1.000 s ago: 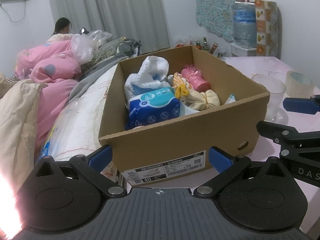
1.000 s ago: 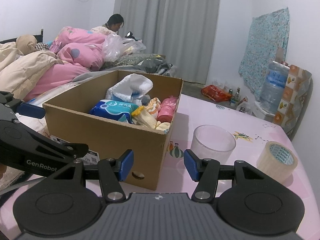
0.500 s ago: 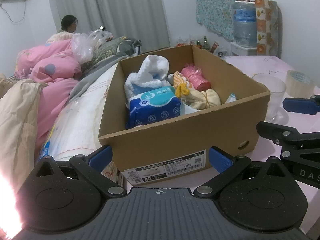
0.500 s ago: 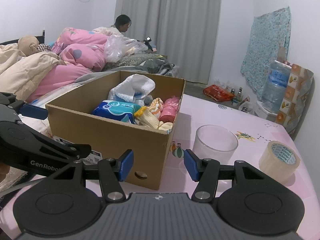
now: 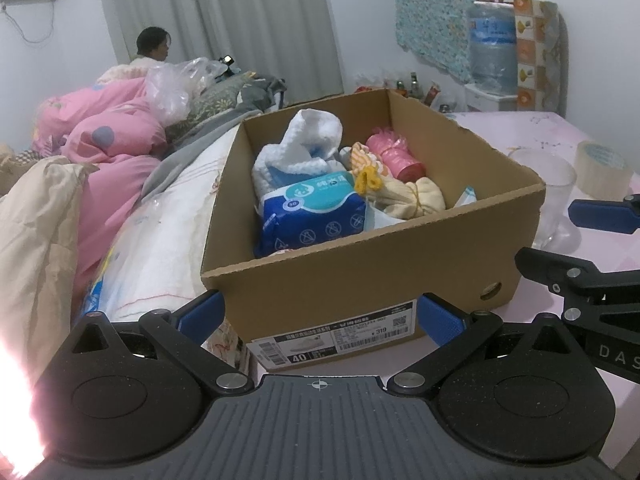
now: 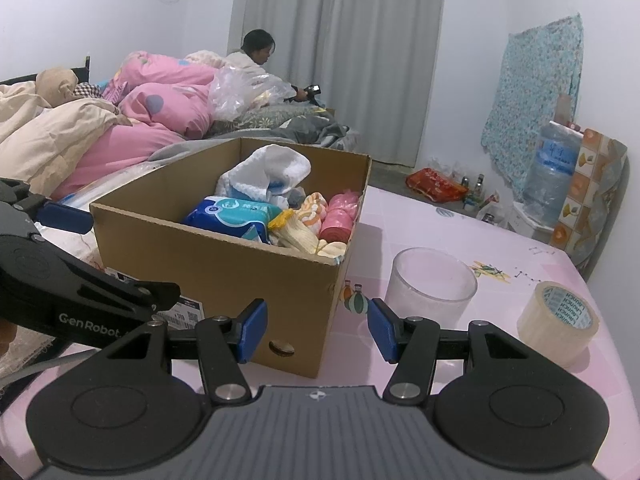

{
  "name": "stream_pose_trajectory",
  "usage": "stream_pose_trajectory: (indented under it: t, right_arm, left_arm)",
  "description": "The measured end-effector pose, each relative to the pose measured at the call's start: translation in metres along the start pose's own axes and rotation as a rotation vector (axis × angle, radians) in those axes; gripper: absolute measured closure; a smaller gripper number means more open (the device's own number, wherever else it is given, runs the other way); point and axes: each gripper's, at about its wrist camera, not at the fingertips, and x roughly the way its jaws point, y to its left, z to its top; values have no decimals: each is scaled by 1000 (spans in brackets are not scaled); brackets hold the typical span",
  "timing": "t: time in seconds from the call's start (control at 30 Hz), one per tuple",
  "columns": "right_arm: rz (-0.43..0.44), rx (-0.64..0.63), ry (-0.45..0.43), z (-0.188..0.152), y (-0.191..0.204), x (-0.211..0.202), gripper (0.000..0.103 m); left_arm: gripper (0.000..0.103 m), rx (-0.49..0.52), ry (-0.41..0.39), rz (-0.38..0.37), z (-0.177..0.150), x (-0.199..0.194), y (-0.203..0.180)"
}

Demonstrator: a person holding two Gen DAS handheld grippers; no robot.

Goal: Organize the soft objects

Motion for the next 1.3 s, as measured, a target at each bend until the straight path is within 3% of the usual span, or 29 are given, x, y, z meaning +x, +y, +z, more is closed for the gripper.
stream_pose_trajectory:
  t: [1.3]
  right_arm:
    - [-4, -5, 0, 0, -1, 0, 68]
  left_arm:
    - [0, 11, -5, 6, -2, 0, 0]
